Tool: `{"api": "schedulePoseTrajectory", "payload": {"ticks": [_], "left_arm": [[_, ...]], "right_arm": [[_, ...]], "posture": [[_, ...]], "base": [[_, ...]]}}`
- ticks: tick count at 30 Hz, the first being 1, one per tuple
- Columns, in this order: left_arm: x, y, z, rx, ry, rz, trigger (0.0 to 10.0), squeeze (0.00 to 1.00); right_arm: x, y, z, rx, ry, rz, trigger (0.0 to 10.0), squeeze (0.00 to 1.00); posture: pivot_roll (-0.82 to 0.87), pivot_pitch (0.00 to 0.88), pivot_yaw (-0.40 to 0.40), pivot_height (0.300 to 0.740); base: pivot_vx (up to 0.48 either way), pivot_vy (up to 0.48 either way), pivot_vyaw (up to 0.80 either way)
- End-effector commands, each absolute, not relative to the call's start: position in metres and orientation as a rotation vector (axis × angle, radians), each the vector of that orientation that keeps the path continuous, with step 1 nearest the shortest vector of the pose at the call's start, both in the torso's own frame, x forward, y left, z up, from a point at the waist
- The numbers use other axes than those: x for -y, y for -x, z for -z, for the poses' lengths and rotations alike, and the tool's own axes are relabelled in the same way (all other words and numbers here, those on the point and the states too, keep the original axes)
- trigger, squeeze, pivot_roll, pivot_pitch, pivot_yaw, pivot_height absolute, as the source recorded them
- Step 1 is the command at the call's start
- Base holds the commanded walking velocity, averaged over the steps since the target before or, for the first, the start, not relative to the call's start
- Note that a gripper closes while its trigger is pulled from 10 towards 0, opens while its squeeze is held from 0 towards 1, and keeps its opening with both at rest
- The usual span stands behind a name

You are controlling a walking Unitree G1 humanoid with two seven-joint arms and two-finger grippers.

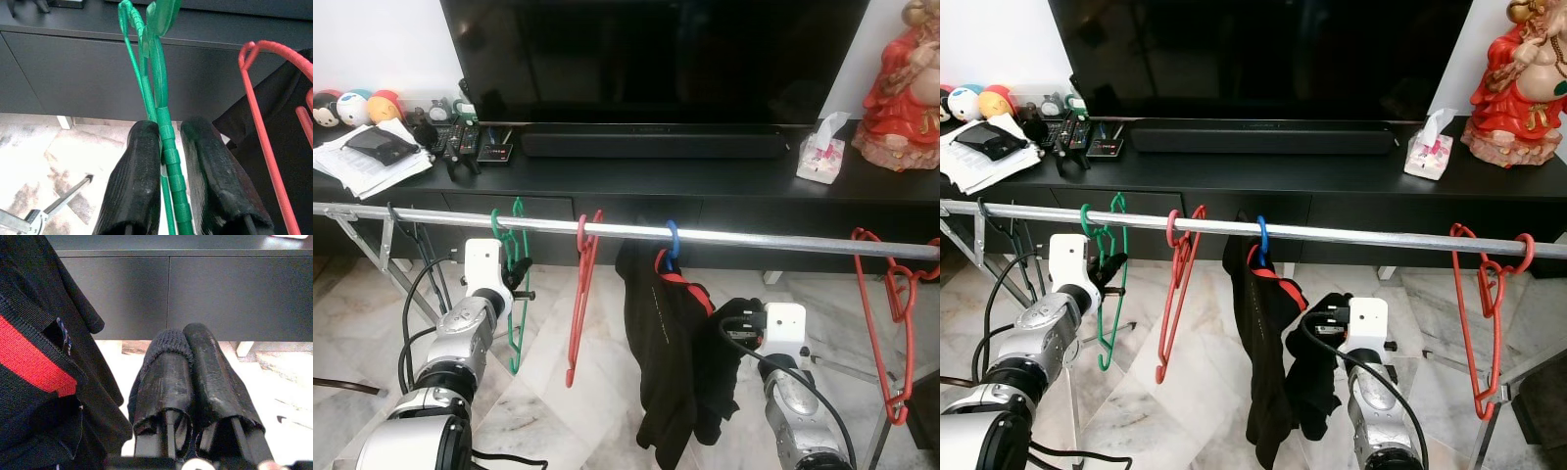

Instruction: Hang hanger

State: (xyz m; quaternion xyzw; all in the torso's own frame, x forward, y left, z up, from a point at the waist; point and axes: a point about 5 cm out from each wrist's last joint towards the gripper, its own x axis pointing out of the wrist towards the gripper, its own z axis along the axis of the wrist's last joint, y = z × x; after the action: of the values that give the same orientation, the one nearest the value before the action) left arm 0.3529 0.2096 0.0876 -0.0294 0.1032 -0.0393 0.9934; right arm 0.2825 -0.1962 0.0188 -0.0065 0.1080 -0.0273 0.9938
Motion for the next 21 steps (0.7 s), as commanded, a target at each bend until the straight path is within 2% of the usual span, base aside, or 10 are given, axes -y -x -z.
{"api": "schedulePoseTrajectory", "payload": {"ticks": [1,2,3,4,21], "left_arm": [[-0.2108,-0.3496,-0.0806,-0.241,0.031,0.071,10.0,0.0],[-0.212,-0.3498,-0.0814,-0.237,0.028,0.06,0.9,0.0],[-0.2124,-0.3499,-0.0816,-0.236,0.029,0.057,0.9,0.0],[-0.2127,-0.35,-0.082,-0.234,0.029,0.055,0.0,0.0],[-0.2119,-0.3505,-0.0903,-0.164,-0.007,0.034,0.0,0.0]], "right_arm": [[0.1956,-0.288,-0.0264,-0.178,0.02,0.049,10.0,0.0],[0.1952,-0.288,-0.0264,-0.178,0.019,0.048,10.0,0.0],[0.1951,-0.288,-0.0264,-0.178,0.019,0.048,10.0,0.0],[0.1949,-0.288,-0.0264,-0.178,0.019,0.048,10.0,0.0],[0.1932,-0.2871,-0.0246,-0.184,0.014,0.047,10.0,0.0]], "posture": [[-0.17,0.013,0.009,0.74],[-0.17,0.015,0.01,0.74],[-0.17,0.015,0.01,0.74],[-0.17,0.016,0.01,0.74],[-0.17,0.025,0.01,0.74]], "base": [[0.0,0.0,0.0],[0.0,0.0,0.0],[0.0,0.0,0.0],[0.0,0.0,0.0],[0.0,0.0,0.0]]}}
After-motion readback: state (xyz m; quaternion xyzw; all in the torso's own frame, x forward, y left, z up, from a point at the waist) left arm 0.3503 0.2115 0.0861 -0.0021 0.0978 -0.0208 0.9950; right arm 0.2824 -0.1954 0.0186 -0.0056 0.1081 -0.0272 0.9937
